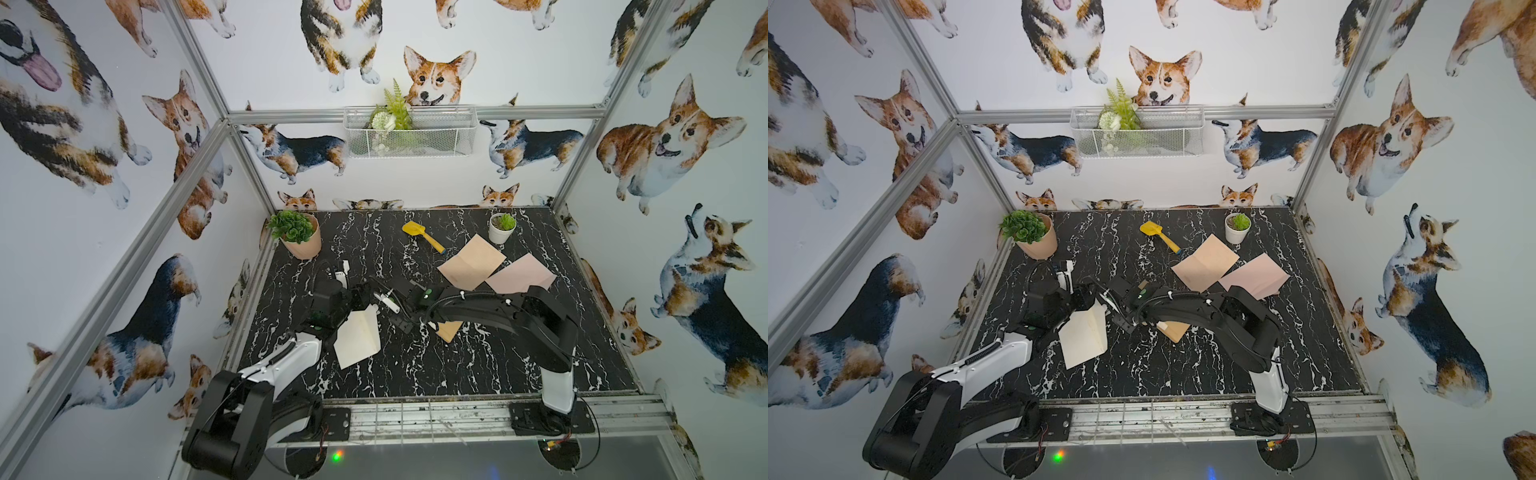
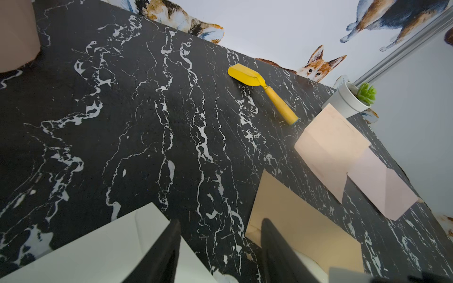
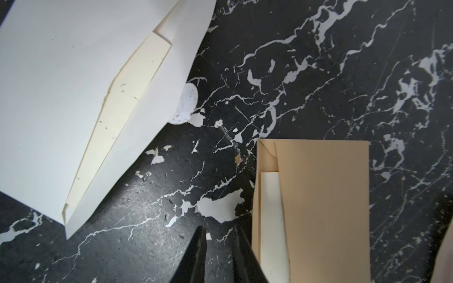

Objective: Take the letter paper out of the envelope
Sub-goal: Adjust the envelope at the center of the board.

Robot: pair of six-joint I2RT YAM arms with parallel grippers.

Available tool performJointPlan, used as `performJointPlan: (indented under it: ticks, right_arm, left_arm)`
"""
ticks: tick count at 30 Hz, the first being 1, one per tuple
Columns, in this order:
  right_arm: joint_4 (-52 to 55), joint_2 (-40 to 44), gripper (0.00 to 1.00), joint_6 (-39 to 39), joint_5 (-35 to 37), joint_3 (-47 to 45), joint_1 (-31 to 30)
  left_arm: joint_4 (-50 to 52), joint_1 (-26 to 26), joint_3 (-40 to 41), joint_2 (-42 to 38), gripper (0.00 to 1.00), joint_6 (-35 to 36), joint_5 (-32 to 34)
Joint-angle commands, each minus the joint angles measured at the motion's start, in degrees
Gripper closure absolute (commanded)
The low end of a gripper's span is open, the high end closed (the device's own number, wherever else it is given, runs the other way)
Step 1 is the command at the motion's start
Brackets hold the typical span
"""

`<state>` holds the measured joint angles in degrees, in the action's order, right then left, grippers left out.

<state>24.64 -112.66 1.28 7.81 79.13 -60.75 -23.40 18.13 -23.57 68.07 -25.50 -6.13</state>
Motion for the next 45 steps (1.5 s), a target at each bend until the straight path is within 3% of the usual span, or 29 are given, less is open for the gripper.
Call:
performJointPlan:
  ticks: [1,9,14,31,38,43,45]
  right_arm:
    - [0.8,-1.6,0.75,-1.9,0.0,0.7,-0.1]
    - [-1.7,0.5,0.73,-3.9,6.0,-2.8,-0.9]
    - [-1.0,3.5,0.59,-3.9,5.4,-2.4,-0.9]
    - [-1.4,-1.9,0.60,-10.4,8.0,0.1,0.3]
    - [-3.7,-2.7,0.75,-12.3,9.7,-2.1,0.3]
    - [-7.6,-1.8,1.00,-14.8,12.8,-4.8,-0.5]
    - [-9.6,-1.2,1.00,-16.1,14.2,-6.0,-1.1]
  left_arm:
    - [-0.6,-0.3,-0.5,0.3,0.45,-0.2,-0.2]
    - [-1.5,-0.4,0.2,-0.6,0.45,-0.1,-0.3]
    - [-1.8,-0.4,0.1,-0.1,0.45,-0.3,-0.6]
    - [-1.7,-0.6,0.3,-0.6,0.44,-0.1,-0.4]
    - [-2.0,-0.7,0.4,-0.4,0.44,-0.4,-0.6]
    - [-2.0,-0.8,0.3,-0.3,0.44,-0.4,-0.7]
    - [-2.0,-1.0,0.4,-0.2,0.44,-0.3,-0.8]
